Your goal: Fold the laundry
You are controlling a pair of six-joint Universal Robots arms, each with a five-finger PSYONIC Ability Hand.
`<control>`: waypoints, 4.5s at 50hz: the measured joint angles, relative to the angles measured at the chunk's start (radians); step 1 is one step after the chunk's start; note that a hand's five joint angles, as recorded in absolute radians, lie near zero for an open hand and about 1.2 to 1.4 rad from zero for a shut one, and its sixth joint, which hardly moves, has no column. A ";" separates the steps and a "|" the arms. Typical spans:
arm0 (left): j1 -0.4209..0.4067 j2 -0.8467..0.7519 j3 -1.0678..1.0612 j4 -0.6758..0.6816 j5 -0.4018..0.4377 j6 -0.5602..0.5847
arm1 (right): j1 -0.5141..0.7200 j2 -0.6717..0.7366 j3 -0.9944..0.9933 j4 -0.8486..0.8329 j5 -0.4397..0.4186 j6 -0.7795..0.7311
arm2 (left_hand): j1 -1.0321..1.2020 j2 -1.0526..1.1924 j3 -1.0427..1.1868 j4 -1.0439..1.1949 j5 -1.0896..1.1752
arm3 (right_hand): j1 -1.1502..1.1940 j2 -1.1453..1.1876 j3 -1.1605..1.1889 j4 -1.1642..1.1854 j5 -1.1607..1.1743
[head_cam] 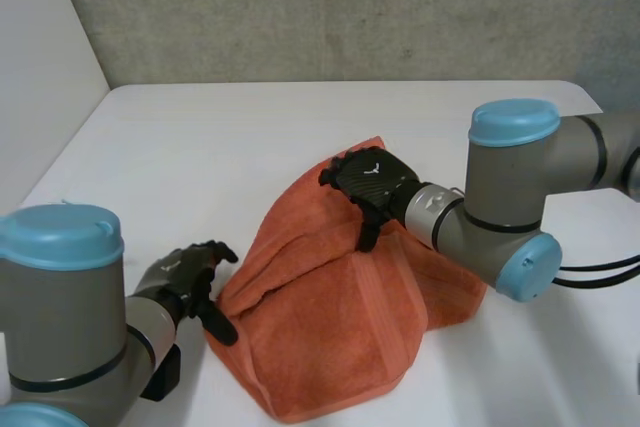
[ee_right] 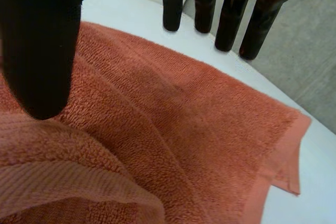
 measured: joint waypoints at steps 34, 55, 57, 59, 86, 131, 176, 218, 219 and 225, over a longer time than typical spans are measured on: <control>-0.006 -0.026 0.451 0.223 -0.041 0.316 | 0.003 -0.047 -0.310 0.019 0.205 0.199 | 0.835 0.876 0.873 0.874 0.863 | 0.088 0.083 0.075 0.072 0.075; -0.009 0.117 0.023 0.092 -0.044 0.086 | 0.013 0.126 -0.145 0.107 0.036 0.193 | -0.128 -0.130 -0.128 -0.129 -0.125 | 0.159 0.164 0.165 0.168 0.164; -0.009 0.137 0.013 0.074 -0.042 0.072 | 0.014 0.145 -0.160 0.105 0.036 0.194 | -0.133 -0.142 -0.140 -0.141 -0.132 | 0.218 0.249 0.239 0.242 0.227; -0.008 0.156 0.003 0.060 -0.040 0.064 | 0.015 0.175 -0.190 0.099 0.037 0.196 | -0.142 -0.149 -0.148 -0.149 -0.137 | 0.283 0.325 0.317 0.320 0.298; -0.058 0.056 0.010 0.045 -0.052 0.017 | 0.003 -0.065 -0.103 -0.105 0.264 0.189 | -0.103 -0.102 -0.103 -0.104 -0.105 | 0.686 0.837 0.835 0.847 0.792; -0.415 -0.103 0.093 -0.010 -0.276 -0.069 | -0.160 -0.094 0.107 -0.200 0.350 0.085 | 0.111 0.108 0.109 0.107 0.106 | 0.686 0.837 0.838 0.847 0.792; -0.234 -0.240 0.596 0.395 -0.202 0.476 | -0.168 -0.162 -0.108 -0.399 0.354 0.010 | 0.810 0.872 0.870 0.872 0.852 | 0.686 0.843 0.839 0.850 0.803; -0.104 -0.182 0.176 0.526 0.039 0.541 | -0.239 -0.114 0.070 -0.056 0.329 -0.090 | -0.038 -0.034 -0.029 -0.030 -0.033 | 0.686 0.843 0.839 0.851 0.815; -0.103 -0.171 0.175 0.521 0.039 0.541 | -0.244 -0.108 0.067 -0.064 0.339 -0.082 | -0.056 -0.064 -0.063 -0.064 -0.065 | 0.686 0.843 0.839 0.851 0.815; -0.100 -0.097 0.151 0.469 0.036 0.519 | -0.263 -0.081 0.058 -0.097 0.377 -0.043 | -0.089 -0.097 -0.095 -0.097 -0.098 | 0.686 0.843 0.839 0.851 0.815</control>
